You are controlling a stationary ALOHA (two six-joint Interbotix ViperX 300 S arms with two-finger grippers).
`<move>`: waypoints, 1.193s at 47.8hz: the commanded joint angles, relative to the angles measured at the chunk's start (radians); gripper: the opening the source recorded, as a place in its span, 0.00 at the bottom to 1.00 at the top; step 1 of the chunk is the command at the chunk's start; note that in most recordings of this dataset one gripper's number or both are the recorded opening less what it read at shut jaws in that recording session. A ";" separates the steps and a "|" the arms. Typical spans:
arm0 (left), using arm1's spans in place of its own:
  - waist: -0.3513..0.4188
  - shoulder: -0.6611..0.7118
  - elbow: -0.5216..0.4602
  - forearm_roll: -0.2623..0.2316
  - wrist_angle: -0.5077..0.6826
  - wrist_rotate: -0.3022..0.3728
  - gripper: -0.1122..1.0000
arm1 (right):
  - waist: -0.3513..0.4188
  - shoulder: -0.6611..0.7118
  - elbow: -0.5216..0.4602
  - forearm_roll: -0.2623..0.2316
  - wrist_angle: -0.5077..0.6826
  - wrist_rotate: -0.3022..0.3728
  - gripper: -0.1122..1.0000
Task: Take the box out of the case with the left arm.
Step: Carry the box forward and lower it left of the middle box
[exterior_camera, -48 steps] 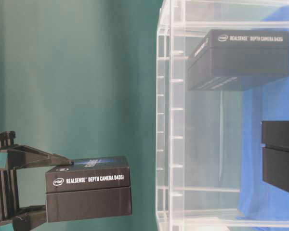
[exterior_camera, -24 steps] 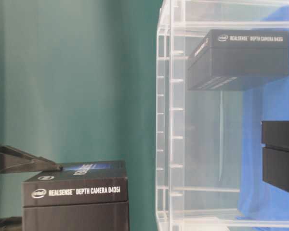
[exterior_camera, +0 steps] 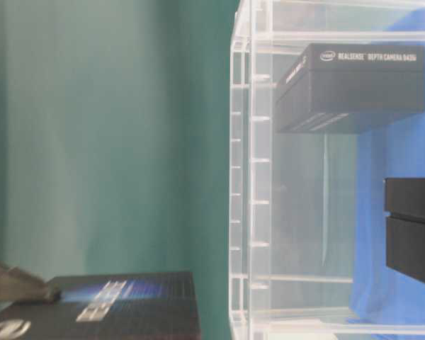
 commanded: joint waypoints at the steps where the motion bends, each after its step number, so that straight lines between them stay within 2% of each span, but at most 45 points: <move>1: -0.025 -0.038 -0.015 0.005 -0.003 -0.029 0.64 | 0.000 0.002 -0.012 0.000 -0.006 0.000 0.12; 12: -0.055 -0.040 0.003 0.015 -0.008 -0.055 0.64 | 0.000 0.002 -0.012 0.000 -0.006 0.000 0.12; 19: -0.060 -0.041 0.052 0.017 -0.044 -0.055 0.64 | 0.000 0.002 -0.012 0.002 -0.005 0.002 0.12; 27: -0.064 -0.049 0.144 0.021 -0.138 -0.055 0.64 | 0.000 0.002 -0.012 0.002 -0.006 0.002 0.12; 38: -0.071 -0.052 0.321 0.020 -0.287 -0.077 0.64 | 0.000 0.002 -0.012 0.002 -0.005 0.002 0.12; 43: -0.071 -0.055 0.380 0.021 -0.342 -0.095 0.64 | 0.000 0.002 -0.011 0.002 -0.005 0.002 0.12; 57: -0.075 -0.051 0.532 0.021 -0.502 -0.095 0.64 | 0.000 0.002 -0.011 -0.002 -0.006 0.000 0.12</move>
